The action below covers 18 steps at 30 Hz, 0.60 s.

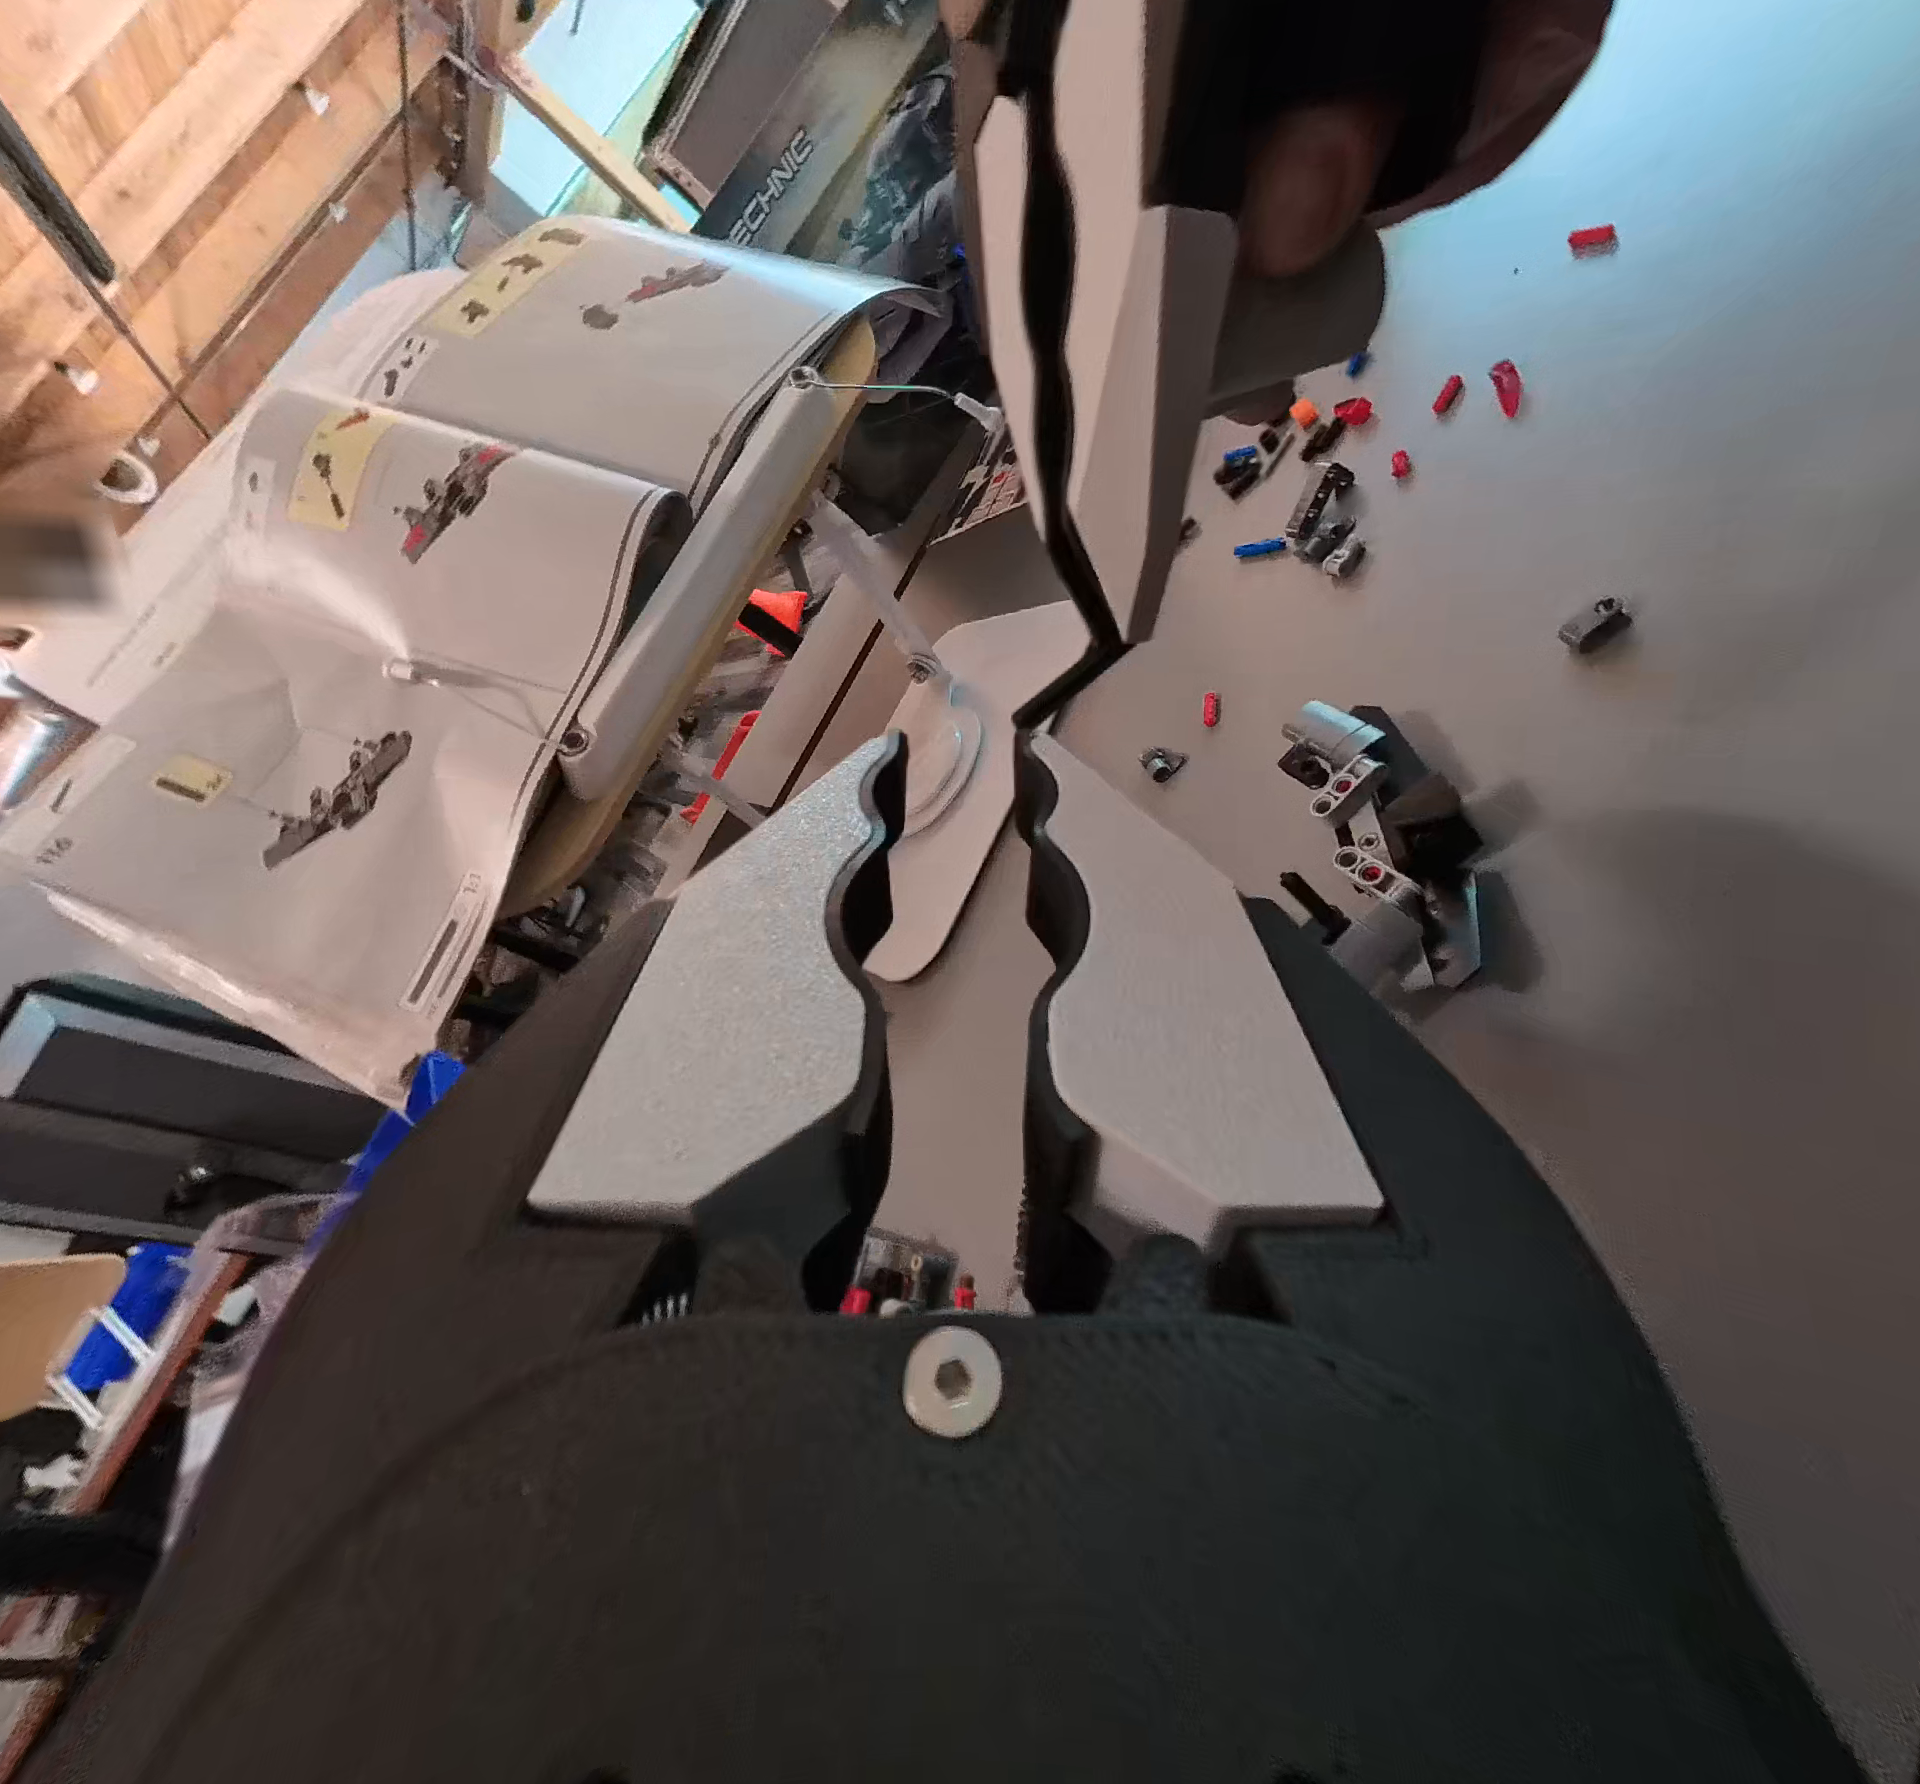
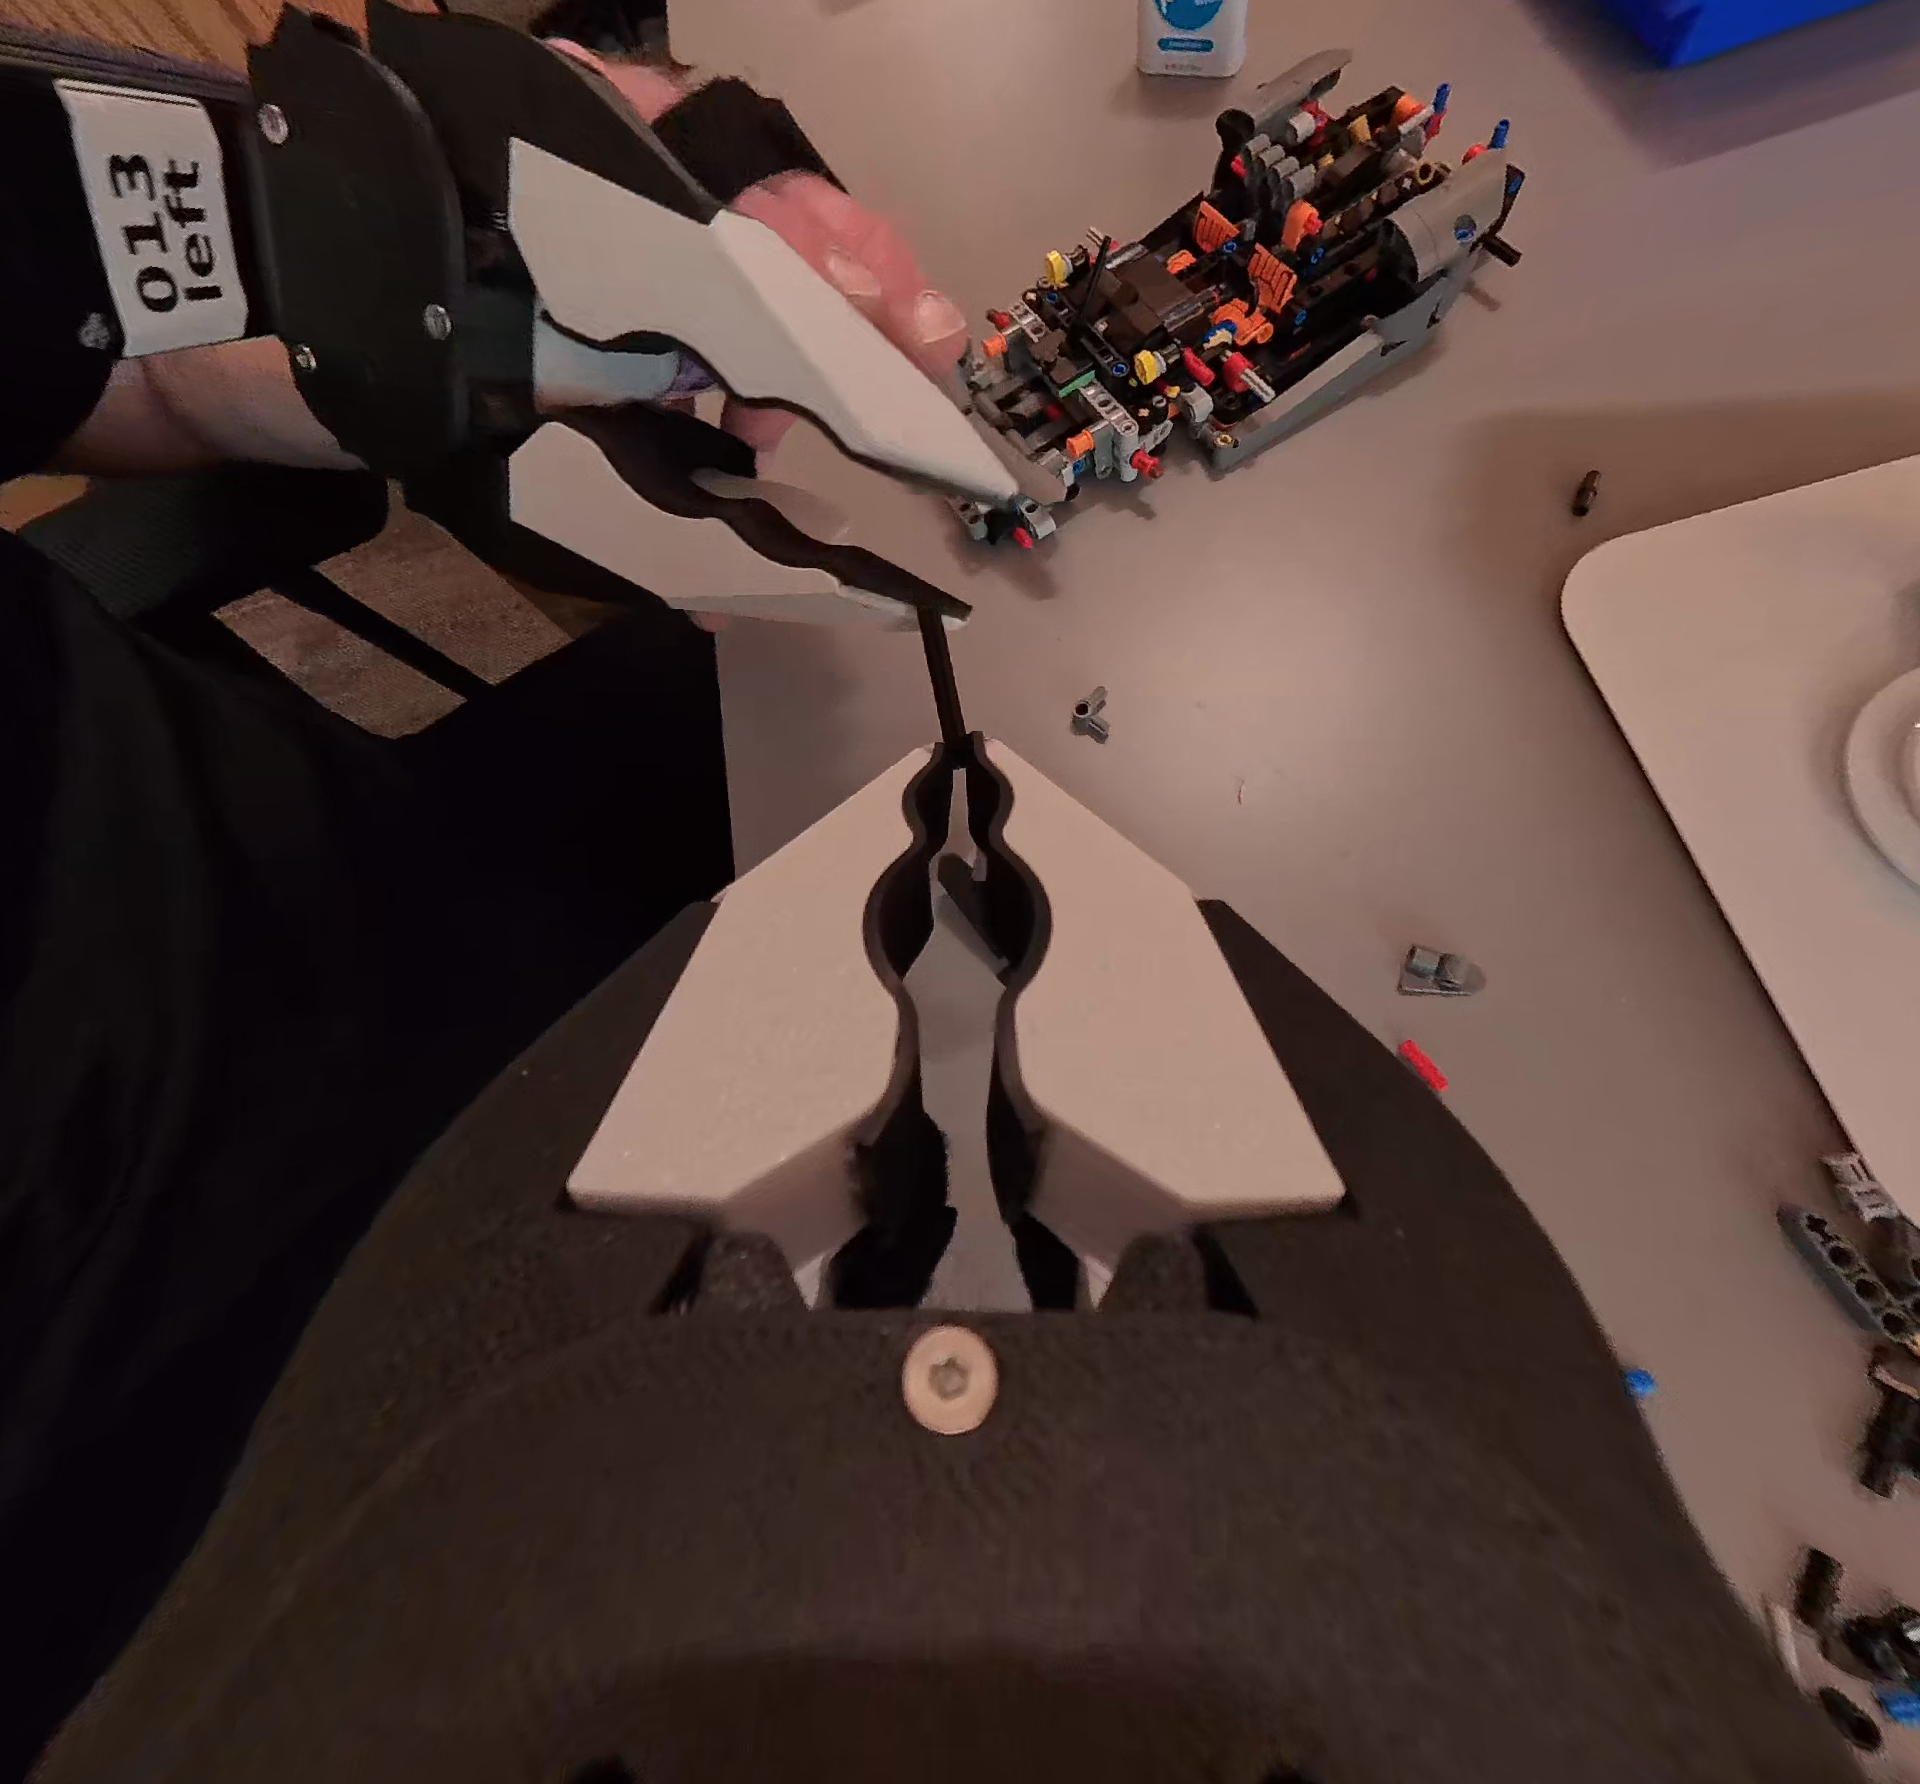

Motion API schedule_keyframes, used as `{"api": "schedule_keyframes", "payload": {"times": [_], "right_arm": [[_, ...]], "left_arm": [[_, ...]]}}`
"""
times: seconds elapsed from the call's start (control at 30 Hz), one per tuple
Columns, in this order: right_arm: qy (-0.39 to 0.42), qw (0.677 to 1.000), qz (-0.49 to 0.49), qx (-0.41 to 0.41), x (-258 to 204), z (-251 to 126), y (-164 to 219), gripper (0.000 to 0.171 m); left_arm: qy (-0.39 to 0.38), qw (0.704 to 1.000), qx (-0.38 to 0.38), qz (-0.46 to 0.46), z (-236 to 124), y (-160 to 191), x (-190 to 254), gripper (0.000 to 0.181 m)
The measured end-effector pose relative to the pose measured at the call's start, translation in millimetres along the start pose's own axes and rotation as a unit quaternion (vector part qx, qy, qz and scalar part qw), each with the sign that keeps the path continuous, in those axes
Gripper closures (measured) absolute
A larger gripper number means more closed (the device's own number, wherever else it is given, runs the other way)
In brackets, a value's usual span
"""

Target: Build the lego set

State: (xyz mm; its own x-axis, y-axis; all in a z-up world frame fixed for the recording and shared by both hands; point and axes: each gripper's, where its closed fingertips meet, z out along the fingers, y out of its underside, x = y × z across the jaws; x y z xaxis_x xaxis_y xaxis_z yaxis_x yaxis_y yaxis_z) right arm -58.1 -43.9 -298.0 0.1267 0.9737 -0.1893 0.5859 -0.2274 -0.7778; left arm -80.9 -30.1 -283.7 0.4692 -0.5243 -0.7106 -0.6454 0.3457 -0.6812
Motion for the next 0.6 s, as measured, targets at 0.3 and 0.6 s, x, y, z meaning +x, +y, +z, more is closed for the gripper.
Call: {"api": "schedule_keyframes", "payload": {"times": [0.3,0.6], "right_arm": [[0.010,1.000,-0.003,-0.029,13,2,6,0.171],[0.004,0.999,0.010,-0.051,19,4,7,0.171]], "left_arm": [[0.035,0.996,-0.036,0.079,11,9,13,0.160],[0.042,0.986,-0.054,0.150,24,19,25,0.180]]}}
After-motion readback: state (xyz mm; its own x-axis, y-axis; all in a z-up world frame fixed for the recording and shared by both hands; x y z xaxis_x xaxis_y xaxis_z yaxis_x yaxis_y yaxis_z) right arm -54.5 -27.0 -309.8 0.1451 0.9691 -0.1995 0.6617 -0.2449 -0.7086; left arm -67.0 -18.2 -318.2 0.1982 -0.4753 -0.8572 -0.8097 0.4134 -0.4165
